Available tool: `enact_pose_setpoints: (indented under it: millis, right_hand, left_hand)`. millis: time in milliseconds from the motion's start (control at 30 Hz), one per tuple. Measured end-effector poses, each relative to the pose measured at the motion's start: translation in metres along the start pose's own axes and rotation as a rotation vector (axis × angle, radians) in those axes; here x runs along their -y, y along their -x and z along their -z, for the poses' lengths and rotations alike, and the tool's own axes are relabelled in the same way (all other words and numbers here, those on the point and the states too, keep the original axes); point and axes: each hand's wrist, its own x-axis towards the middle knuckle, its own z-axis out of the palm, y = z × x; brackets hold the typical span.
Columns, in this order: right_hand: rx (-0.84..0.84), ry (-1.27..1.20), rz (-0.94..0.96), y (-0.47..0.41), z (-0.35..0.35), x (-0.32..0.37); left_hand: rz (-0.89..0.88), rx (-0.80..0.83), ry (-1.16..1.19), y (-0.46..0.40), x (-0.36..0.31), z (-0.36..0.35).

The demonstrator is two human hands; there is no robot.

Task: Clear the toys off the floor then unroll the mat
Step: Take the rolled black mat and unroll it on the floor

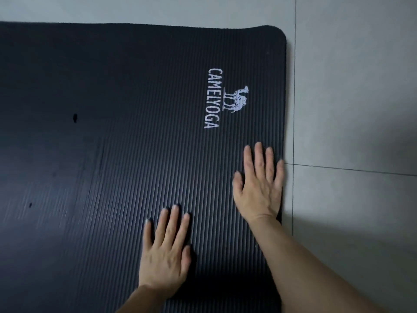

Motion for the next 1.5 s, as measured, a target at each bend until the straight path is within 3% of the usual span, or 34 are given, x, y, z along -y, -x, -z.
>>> enact_pose_setpoints:
  millis: [100, 200, 600, 1233, 1367, 1500]
  right_hand:
    - [0.044, 0.036, 0.035, 0.095, -0.009, 0.002]
    - [0.078, 0.098, 0.084, 0.140, -0.015, -0.002]
    - [-0.058, 0.067, 0.064, 0.117, -0.021, 0.000]
    - [-0.035, 0.017, -0.004, 0.177, -0.045, -0.007]
    - [0.016, 0.009, -0.003, 0.184, -0.043, -0.009]
    - [0.192, -0.111, 0.008, 0.175, -0.031, -0.011]
  left_hand:
    - [0.112, -0.003, 0.032, 0.025, 0.002, 0.004]
    - [0.106, 0.004, 0.017, 0.025, -0.002, 0.008]
    - [0.148, -0.028, 0.048, 0.007, 0.004, 0.005]
    - [0.132, -0.088, -0.011, 0.029, 0.004, -0.014]
    - [0.134, -0.083, 0.003, 0.035, 0.005, -0.015]
    - [0.149, 0.014, 0.012, 0.027, 0.008, -0.016]
